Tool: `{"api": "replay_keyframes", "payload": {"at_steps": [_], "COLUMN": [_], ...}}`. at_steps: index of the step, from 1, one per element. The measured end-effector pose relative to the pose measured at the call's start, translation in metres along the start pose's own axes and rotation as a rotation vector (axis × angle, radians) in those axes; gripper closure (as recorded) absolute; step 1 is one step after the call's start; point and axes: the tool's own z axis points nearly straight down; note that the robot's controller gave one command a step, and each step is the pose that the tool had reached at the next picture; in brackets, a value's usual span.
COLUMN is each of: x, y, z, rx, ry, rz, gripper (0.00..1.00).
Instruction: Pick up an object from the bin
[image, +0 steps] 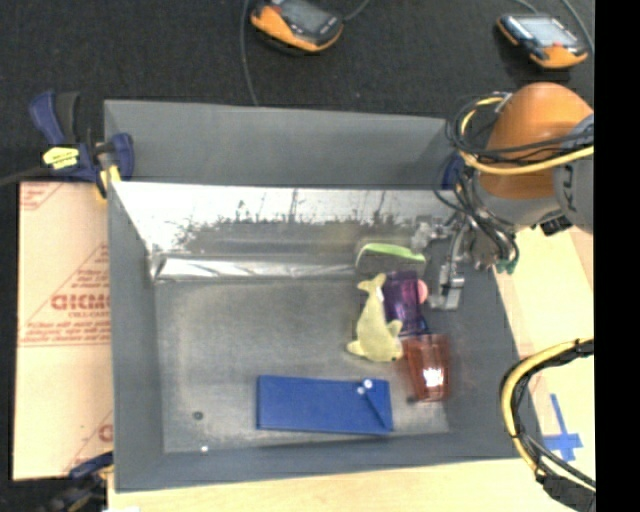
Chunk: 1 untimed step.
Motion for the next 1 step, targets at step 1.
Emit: {"api": "replay_keyframes", "payload": {"at_steps": [1], "x": [-0.0018], "y": [0.0006], "z": [-0.0056], "rx": [0.002], "ry": [-0.008], "rz": [-0.003], "gripper": [0.00]}}
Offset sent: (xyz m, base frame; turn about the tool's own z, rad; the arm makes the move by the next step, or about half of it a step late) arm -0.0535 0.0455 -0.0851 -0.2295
